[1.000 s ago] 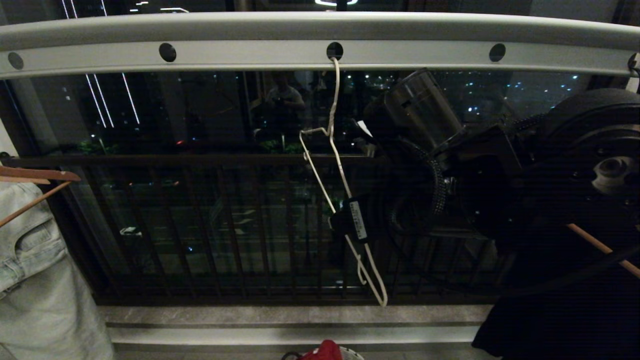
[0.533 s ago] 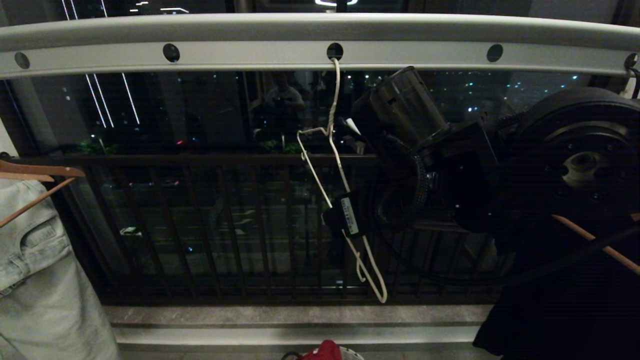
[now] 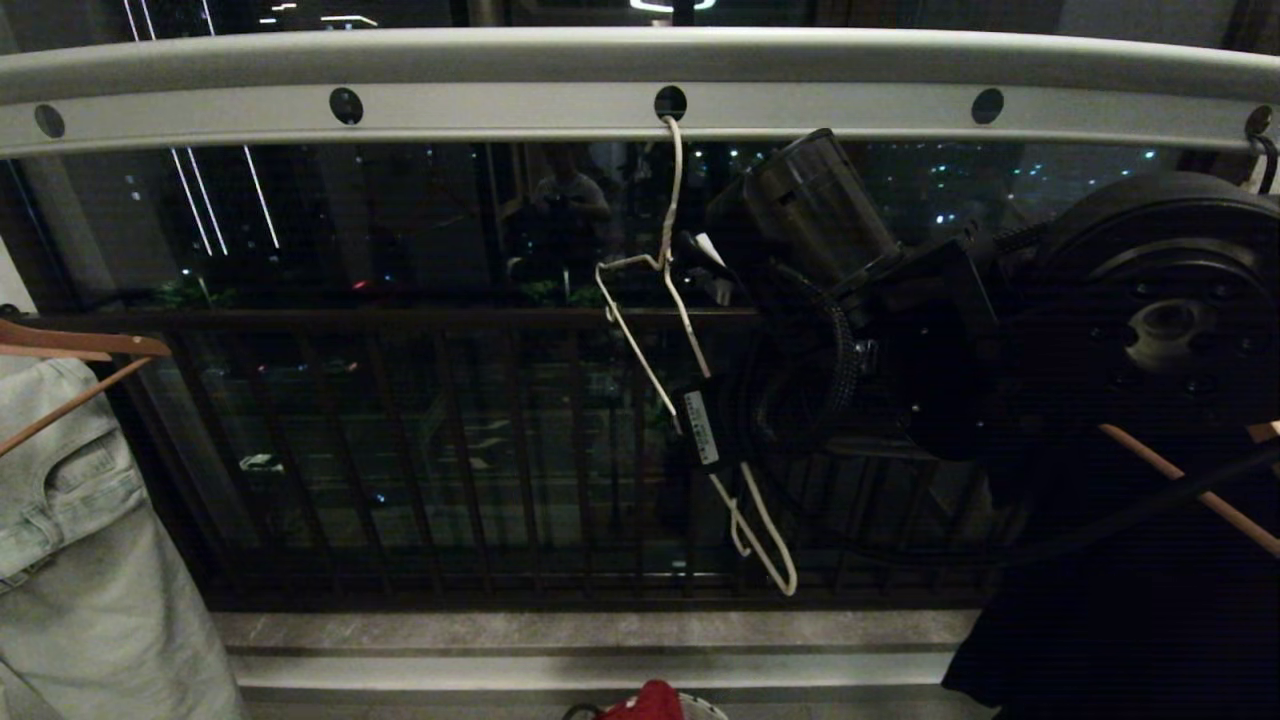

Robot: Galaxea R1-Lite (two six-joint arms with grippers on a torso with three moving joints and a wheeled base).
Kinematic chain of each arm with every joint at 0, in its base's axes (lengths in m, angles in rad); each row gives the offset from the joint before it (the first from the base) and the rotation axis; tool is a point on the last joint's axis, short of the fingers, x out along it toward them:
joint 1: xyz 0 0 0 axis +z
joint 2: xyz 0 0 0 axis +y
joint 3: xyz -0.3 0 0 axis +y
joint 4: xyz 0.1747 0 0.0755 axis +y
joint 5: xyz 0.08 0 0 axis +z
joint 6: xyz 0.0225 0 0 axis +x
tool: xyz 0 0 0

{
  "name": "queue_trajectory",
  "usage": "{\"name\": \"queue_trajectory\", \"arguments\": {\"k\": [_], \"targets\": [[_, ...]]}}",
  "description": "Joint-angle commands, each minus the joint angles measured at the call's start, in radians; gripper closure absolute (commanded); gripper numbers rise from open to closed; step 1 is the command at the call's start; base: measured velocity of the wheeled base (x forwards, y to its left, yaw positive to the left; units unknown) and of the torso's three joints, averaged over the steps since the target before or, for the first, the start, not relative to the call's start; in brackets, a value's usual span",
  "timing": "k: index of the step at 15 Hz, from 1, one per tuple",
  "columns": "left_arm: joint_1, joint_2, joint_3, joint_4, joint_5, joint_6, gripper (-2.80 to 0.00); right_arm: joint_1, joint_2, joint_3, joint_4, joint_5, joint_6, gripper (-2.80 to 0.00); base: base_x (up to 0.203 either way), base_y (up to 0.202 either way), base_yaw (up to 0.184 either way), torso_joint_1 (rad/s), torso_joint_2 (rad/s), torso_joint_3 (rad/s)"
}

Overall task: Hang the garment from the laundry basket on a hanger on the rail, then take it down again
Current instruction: Pick up the clothes rack on the clothesline

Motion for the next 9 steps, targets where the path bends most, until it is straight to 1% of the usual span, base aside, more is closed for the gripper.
{"name": "queue_trajectory", "arguments": {"k": [1,9], "targets": [[0.0,0.0,0.0,0.0,0.0,0.0,0.0,0.0,-0.006,0.0,0.002,-0.011,0.002,0.0,0.0,0.0,0.0,0.0,0.0,0.0],[0.0,0.0,0.0,0.0,0.0,0.0,0.0,0.0,-0.008,0.001,0.003,-0.012,-0.015,0.0,0.0,0.0,0.0,0.0,0.0,0.0]]}}
